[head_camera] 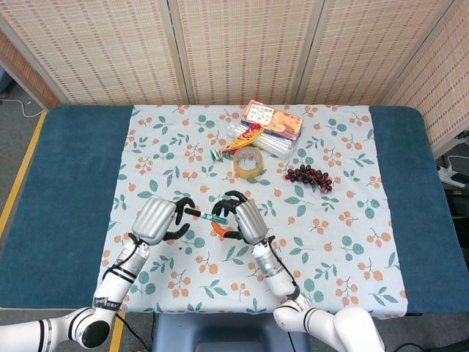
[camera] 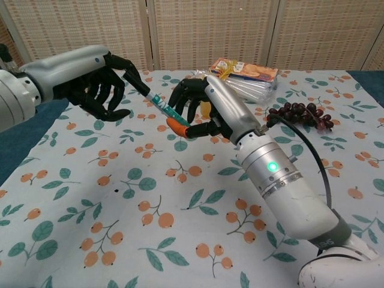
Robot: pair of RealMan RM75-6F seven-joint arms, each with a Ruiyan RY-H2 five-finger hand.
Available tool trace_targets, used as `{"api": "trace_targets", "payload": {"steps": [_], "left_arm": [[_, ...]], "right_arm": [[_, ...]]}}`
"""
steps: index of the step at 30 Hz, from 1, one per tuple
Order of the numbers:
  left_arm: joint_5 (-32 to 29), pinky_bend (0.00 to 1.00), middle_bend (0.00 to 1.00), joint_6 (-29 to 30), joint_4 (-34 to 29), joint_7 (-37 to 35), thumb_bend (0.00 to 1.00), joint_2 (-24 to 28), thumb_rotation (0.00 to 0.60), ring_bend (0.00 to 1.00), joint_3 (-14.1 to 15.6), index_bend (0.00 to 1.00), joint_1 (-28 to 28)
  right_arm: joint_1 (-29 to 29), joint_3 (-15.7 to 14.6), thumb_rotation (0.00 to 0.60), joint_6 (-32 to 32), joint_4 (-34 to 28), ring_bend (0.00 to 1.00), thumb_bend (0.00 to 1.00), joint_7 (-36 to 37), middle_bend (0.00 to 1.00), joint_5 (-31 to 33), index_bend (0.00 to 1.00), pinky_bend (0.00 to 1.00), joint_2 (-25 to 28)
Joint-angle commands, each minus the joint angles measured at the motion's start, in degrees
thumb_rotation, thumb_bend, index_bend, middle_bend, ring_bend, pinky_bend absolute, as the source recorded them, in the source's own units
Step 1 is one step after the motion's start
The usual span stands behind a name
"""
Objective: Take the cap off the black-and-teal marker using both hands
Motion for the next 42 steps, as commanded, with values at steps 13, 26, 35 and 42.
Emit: {"api": "trace_targets", "payload": {"steps": [13, 26, 35, 42], "left_arm": [[-0.04, 0.75, 0.66, 1.23, -3.41, -3.23, 0.33, 1.68, 0.600, 0.68, -0.07, 0.39, -0.97], [-2.52, 0.75, 0.67, 3.58, -2.26, 0.11, 0.33, -1.08, 0.600, 0.69, 0.07, 0.43, -2.43], [-2.96, 0.75, 0.67, 3.86, -1.25, 0.31, 0.33, -1.20, 0.600, 0.69, 0.57, 0.47, -2.79], [-3.77, 0.75, 0.67, 3.26, -0.99, 0.48, 0.33, -0.63, 0.600, 0.69, 0.93, 0.48, -3.15]], "right_arm": [[-0.42, -0.19, 0.600, -1.84, -0.05, 0.57, 0.38, -2.18, 0.84, -0.15, 0.98, 0.25, 0.00], [0.03, 0.37, 0.600, -0.78, -0.67, 0.57, 0.38, -2.12, 0.84, 0.92, 0.98, 0.25, 0.00], [0.31, 0.57, 0.600, -0.15, -0.70, 0.57, 0.38, -2.22, 0.84, 0.89, 0.98, 0.25, 0.00], [0.59, 0.92, 0.600, 0.25, -0.69, 0.57, 0.38, -2.14, 0.84, 0.86, 0.98, 0.25, 0.00]]}}
